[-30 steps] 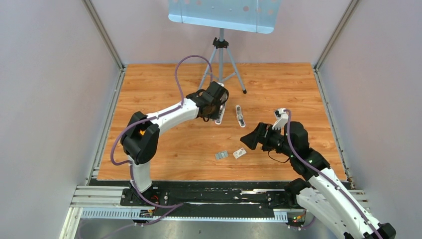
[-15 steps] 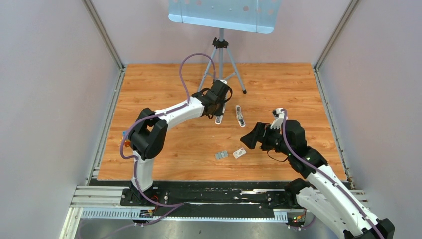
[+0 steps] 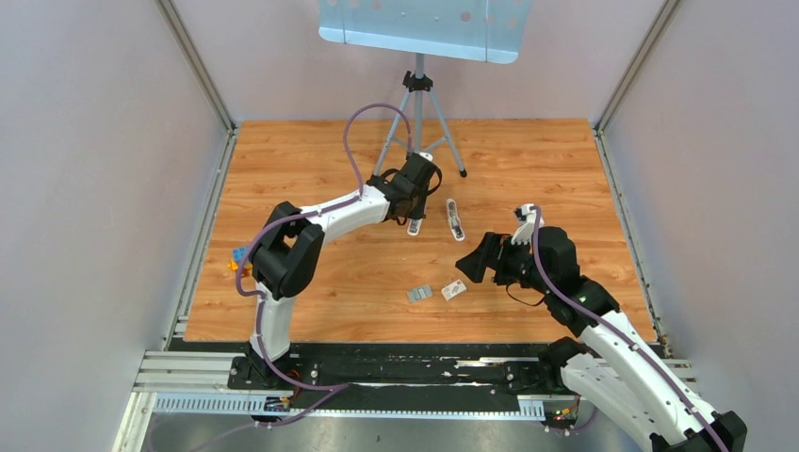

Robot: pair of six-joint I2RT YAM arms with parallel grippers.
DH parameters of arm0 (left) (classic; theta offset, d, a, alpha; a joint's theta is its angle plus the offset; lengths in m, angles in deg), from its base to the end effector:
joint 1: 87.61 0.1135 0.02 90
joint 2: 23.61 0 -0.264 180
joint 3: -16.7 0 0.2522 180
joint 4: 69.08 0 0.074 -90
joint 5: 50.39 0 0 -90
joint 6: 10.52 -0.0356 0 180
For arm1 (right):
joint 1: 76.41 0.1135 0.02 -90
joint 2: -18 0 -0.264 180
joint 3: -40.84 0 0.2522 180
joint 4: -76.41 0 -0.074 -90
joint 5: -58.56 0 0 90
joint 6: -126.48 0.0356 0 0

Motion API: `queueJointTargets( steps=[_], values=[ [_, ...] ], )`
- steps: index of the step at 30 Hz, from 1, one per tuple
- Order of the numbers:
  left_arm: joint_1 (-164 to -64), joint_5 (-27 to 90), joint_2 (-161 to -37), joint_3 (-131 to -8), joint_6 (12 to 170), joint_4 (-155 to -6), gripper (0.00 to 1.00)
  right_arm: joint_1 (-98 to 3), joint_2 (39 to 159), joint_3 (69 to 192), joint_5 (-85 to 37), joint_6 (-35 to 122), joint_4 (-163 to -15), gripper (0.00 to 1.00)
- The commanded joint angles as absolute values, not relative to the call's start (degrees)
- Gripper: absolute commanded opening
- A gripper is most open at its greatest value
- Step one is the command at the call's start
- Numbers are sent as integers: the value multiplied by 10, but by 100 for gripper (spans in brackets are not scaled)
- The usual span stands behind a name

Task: Load the staples into the stapler

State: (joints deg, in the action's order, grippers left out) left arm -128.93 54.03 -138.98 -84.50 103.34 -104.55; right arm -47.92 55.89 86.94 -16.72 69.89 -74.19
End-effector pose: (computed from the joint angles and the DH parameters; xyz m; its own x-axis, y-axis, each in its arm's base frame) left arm 0.3422 -0.2891 0.2076 -0.7330 0.1228 -0.6690 0.2426 0.9661 -0.0884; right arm 0.1384 0.0854 0.2725 -0.6339 0.2619 -0.7277 -0.3840 0.7102 0.5901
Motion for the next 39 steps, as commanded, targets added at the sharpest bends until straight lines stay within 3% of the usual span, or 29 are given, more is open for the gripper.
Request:
queueJointTargets(
  steps=[1,39],
  values=[
    [-1286,535,-1401,-837,1025,-1023,17,-474,556,889,-179,692,-726,100],
    [-1287,526,-1419,-819,1020,-1010,16,-474,550,887,-181,690,-724,100]
  ],
)
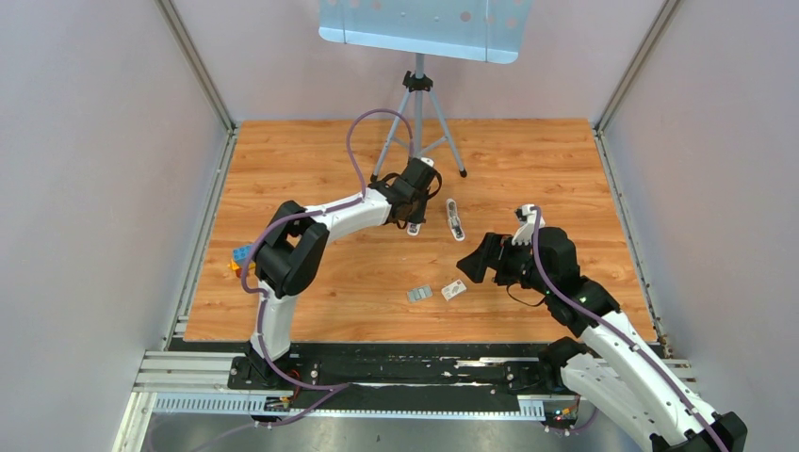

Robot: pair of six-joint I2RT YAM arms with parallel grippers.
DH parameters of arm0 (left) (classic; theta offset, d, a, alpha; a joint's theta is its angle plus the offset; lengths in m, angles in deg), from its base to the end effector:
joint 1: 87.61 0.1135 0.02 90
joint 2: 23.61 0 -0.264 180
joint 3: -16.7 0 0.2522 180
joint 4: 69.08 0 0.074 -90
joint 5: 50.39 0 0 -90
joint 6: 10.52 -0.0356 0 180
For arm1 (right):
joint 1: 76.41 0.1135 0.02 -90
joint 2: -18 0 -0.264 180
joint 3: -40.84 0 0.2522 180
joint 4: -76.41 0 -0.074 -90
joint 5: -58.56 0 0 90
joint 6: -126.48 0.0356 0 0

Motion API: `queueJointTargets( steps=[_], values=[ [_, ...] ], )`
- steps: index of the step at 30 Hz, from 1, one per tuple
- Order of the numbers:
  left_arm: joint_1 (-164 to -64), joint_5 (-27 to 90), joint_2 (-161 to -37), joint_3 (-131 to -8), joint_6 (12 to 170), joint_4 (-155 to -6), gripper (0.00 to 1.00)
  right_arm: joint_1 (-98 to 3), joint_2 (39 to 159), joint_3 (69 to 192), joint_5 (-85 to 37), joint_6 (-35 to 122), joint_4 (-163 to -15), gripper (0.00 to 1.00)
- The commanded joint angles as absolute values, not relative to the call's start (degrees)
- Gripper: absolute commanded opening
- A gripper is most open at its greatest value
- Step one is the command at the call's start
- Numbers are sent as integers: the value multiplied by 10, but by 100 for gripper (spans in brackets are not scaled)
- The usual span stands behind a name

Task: Load the staples into the stapler

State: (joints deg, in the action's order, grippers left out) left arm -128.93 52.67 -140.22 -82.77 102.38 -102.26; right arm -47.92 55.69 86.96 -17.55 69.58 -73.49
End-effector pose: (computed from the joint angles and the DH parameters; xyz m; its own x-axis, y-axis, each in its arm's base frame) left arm 0.3423 -0.2902 0.1916 -0.7406 0.1463 -0.6558 0.2678 0.9594 -0.0882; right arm 0.1378 0.0845 0.2718 -0.6318 0.2603 -0.7301 -0.3749 0.7218 0.5818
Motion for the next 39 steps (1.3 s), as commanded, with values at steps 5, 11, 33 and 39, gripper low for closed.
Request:
queueJointTargets(
  steps=[5,11,33,39],
  values=[
    [-1287,529,-1422,-817,1019,-1009,16,-474,549,887,-181,689,-724,100],
    [-1287,532,-1425,-816,1015,-1009,15,-474,550,887,-182,687,-723,100],
    [-1286,513,-1382,-810,1032,-1014,37,-474,568,891,-200,694,-724,100],
    [-1260,474,-1324,-736,1074,-943,38,-479,628,918,-231,701,-781,100]
  ],
)
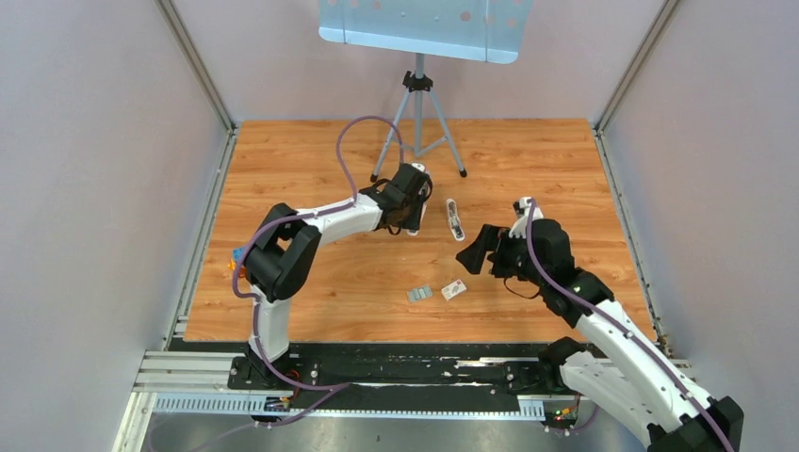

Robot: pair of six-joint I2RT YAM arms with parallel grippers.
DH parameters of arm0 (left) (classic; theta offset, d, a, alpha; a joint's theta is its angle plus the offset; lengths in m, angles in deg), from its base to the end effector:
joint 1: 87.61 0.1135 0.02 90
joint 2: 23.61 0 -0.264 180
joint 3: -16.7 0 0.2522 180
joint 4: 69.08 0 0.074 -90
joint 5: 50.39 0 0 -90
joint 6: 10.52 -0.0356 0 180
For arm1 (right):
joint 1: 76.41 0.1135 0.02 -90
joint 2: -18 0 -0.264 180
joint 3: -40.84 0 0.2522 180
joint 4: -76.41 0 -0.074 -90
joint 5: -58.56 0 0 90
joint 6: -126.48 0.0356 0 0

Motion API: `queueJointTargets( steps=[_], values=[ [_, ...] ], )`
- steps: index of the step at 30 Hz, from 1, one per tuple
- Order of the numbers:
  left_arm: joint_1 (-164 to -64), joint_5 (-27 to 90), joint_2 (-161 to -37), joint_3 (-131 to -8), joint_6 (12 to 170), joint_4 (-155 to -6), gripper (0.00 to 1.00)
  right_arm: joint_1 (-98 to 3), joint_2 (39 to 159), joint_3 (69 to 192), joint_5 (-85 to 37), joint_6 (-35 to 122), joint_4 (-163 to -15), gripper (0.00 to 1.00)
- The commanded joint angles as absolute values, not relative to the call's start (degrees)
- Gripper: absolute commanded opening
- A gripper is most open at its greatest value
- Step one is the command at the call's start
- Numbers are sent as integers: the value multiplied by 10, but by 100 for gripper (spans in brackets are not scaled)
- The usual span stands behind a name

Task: Load the staples into the stapler

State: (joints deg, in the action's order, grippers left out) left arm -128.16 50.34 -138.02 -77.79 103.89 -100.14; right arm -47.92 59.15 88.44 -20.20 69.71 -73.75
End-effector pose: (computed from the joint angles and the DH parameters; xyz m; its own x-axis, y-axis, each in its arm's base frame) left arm 0.3347 -0.2776 0.1833 -0.7647 0.1199 -0.6331 0.2566 0.9579 -0.1285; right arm 0.1477 0.0880 0.2723 -0.6344 0.2672 -0.7253 -0.3317 0.7535 0.5677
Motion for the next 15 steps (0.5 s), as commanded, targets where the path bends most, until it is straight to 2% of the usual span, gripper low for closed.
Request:
queueJointTargets(
  steps=[1,5,11,15],
  values=[
    [-1253,465,-1315,-722,1083,-926,38,-482,649,924,-227,699,-804,98],
    [-1227,413,-1295,-680,1099,-869,39,-498,776,993,-201,677,-855,89],
    [-1208,341,-1304,-654,1098,-802,38,-521,942,1104,-180,634,-893,67],
    [-1203,291,-1322,-648,1082,-772,37,-542,1036,1169,-160,618,-941,66]
  ],
)
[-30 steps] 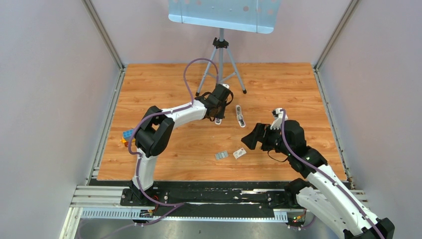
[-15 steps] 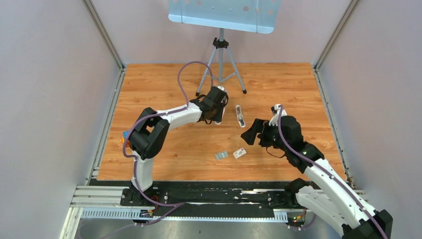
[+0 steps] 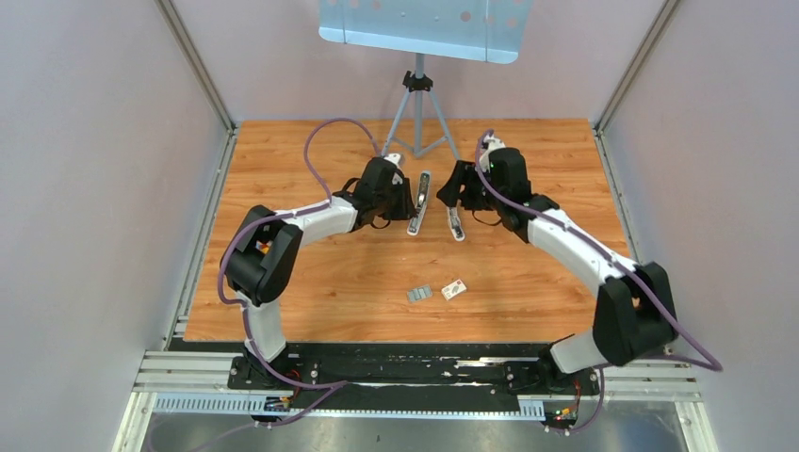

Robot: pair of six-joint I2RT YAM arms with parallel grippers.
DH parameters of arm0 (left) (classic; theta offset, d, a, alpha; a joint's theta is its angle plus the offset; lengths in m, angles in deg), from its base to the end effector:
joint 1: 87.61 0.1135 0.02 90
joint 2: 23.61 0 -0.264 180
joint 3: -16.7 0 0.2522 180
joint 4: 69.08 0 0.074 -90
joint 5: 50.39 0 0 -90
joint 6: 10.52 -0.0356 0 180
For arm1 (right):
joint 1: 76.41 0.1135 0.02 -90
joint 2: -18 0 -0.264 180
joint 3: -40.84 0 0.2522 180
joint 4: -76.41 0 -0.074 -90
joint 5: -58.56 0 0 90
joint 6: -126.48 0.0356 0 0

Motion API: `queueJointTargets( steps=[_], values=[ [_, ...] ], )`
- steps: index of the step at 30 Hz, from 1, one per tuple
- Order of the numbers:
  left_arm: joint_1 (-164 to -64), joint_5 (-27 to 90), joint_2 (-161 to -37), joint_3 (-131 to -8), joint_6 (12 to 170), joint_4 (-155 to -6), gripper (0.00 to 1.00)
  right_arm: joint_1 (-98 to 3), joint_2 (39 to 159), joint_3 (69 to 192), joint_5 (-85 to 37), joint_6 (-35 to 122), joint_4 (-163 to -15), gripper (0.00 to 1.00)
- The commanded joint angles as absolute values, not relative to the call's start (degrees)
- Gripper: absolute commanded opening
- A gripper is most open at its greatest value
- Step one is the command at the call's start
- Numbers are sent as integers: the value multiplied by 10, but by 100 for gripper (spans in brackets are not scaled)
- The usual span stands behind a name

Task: Load the staples into the stapler

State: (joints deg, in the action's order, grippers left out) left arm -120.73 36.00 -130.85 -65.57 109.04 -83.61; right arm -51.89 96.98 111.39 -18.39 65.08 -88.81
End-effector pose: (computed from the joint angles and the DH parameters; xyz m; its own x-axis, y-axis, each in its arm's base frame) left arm 0.3433 -0.2267 0.1895 -0.7525 -0.0970 -0.6514 0.2469 0.8754 -0.4155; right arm 0.2868 0.1397 0.2928 -0.5987 0.2394 -0.7643 -0.3491 0.7808 0.5181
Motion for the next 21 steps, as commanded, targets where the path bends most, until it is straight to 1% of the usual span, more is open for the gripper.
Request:
queueJointTargets(
  steps=[1,3,5,8,11,18,21],
  values=[
    [-1204,280,-1327,-648,1078,-764,37,-546,1059,1183,-158,612,-947,68],
    [-1204,270,-1334,-648,1073,-760,36,-555,1102,1214,-141,605,-957,72],
    [-1204,276,-1339,-649,1071,-767,36,-561,1141,1245,-117,600,-962,72],
    [-1200,291,-1343,-651,1058,-785,33,-565,1193,1287,-91,593,-963,66],
    [-1198,301,-1341,-643,1051,-783,31,-568,1231,1318,-91,590,-954,61],
    [-1198,299,-1348,-641,1040,-794,30,-579,1293,1370,-73,589,-952,59],
    [-1198,299,-1354,-638,1038,-792,30,-581,1315,1385,-50,584,-951,55]
  ],
)
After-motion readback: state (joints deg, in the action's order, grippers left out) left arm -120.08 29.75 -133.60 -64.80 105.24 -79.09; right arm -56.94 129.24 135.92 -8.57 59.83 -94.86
